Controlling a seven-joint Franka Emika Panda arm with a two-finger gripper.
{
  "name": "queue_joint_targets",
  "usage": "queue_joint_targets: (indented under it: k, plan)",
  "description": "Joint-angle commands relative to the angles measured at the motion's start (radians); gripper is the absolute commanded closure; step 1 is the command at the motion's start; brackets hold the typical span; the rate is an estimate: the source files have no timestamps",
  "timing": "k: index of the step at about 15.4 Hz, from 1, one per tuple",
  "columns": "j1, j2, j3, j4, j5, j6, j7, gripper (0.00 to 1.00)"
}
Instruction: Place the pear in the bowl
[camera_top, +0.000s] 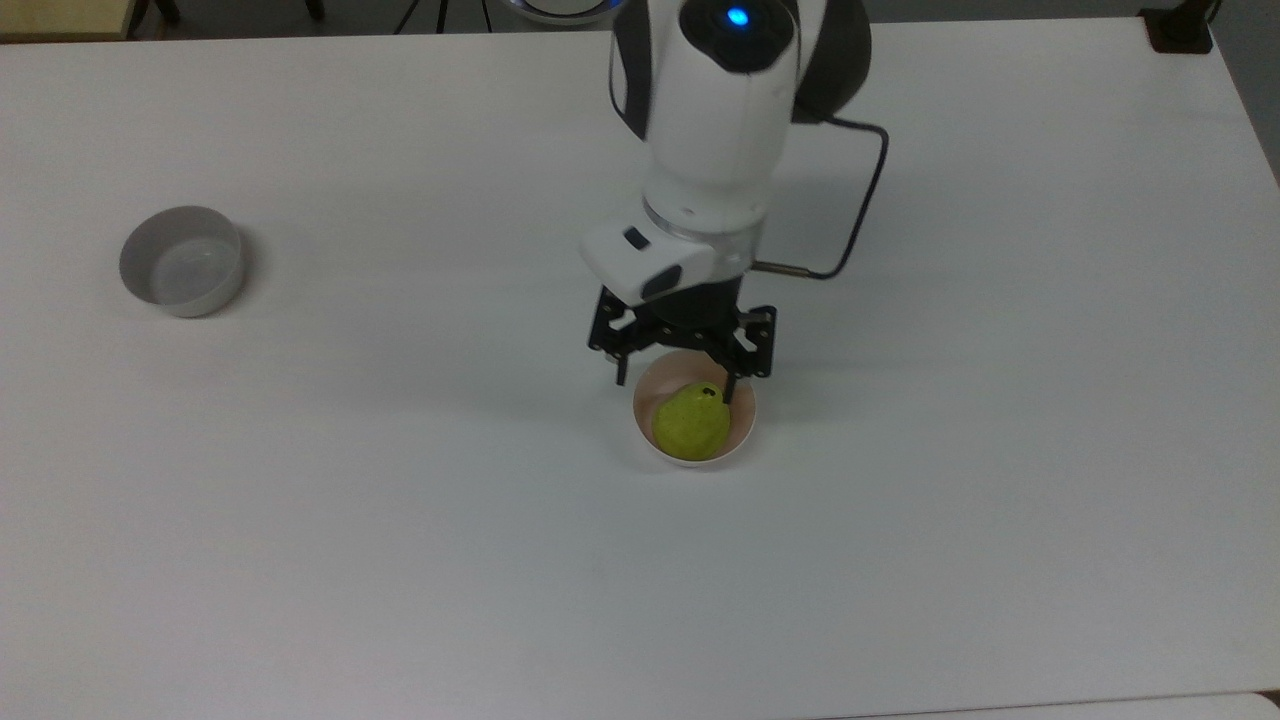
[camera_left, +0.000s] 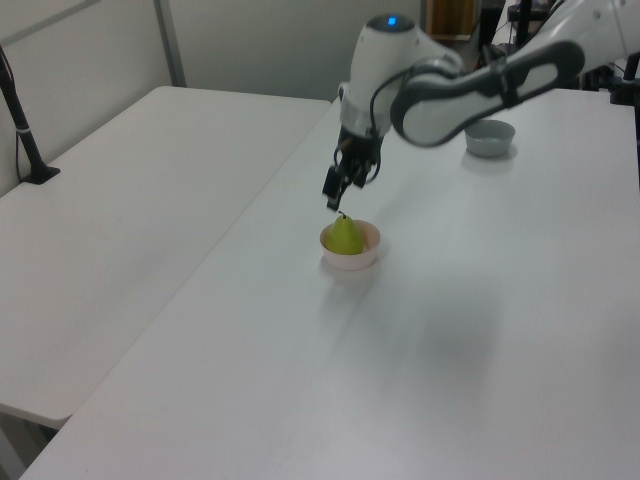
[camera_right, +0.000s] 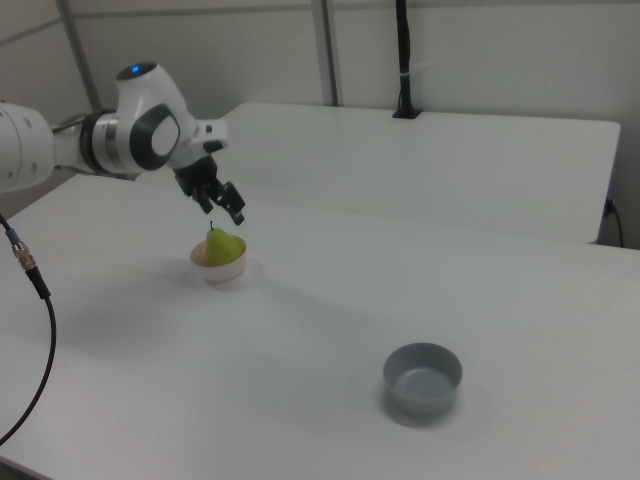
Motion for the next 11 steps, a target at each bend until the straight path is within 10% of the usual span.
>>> queue_joint_targets:
  k: [1,11]
  plan:
    - [-0.063,-0.173,0.002,-0.066,-0.004,-0.202,-0.139,0.00]
    - [-0.310,-0.445,0.032,-0.209,-0.059,-0.477,-0.411,0.00]
